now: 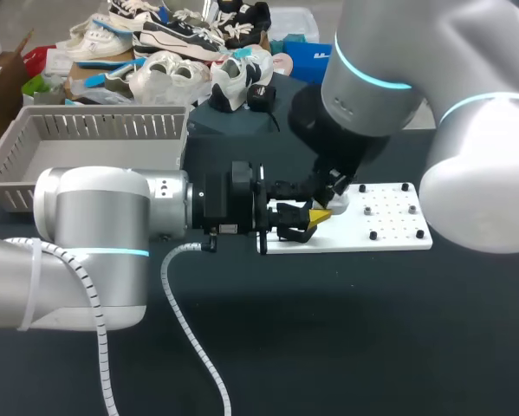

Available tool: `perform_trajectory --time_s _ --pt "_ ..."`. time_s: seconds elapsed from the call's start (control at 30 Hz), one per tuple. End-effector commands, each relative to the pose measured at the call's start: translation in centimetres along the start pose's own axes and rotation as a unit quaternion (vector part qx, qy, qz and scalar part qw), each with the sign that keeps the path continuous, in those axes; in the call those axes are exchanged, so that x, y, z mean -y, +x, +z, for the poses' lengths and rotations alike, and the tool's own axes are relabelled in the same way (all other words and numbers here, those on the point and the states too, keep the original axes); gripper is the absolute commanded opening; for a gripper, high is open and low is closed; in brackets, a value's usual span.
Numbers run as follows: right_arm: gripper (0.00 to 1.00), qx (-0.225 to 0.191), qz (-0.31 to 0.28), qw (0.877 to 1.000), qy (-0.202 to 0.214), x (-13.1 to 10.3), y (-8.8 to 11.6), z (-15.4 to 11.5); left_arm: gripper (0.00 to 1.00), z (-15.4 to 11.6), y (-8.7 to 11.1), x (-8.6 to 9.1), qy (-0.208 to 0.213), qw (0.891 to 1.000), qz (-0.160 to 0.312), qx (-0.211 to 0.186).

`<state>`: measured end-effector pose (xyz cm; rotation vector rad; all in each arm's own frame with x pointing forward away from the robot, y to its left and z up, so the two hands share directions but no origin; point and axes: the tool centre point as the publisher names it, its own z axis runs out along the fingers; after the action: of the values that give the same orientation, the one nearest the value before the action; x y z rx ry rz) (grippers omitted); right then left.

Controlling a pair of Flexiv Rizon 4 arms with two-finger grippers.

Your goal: Pick up each earbud case from the left stands, insert the matching earbuds, close the lid, and place the case in the box.

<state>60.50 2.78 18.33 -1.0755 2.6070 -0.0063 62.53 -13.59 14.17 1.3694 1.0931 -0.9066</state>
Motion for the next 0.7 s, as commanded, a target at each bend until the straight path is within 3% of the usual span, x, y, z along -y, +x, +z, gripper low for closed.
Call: perform_trajectory --time_s 0.03,0.37,0.7 --pt "0.32 0.002 0.001 1.0 0.002 -0.1 0.2 -0.2 0.0 0.0 0.0 0.1 -0.002 1.0 0.001 0.001" --pt "0.33 0.027 0.028 0.999 0.031 1.2 1.3 -3.0 0.0 0.0 0.0 0.1 -0.002 1.0 0.001 0.001" --pt "0.35 0.058 0.073 0.994 0.058 5.6 -1.5 -2.5 0.0 0.0 0.0 0.1 -0.002 1.0 0.001 0.001"
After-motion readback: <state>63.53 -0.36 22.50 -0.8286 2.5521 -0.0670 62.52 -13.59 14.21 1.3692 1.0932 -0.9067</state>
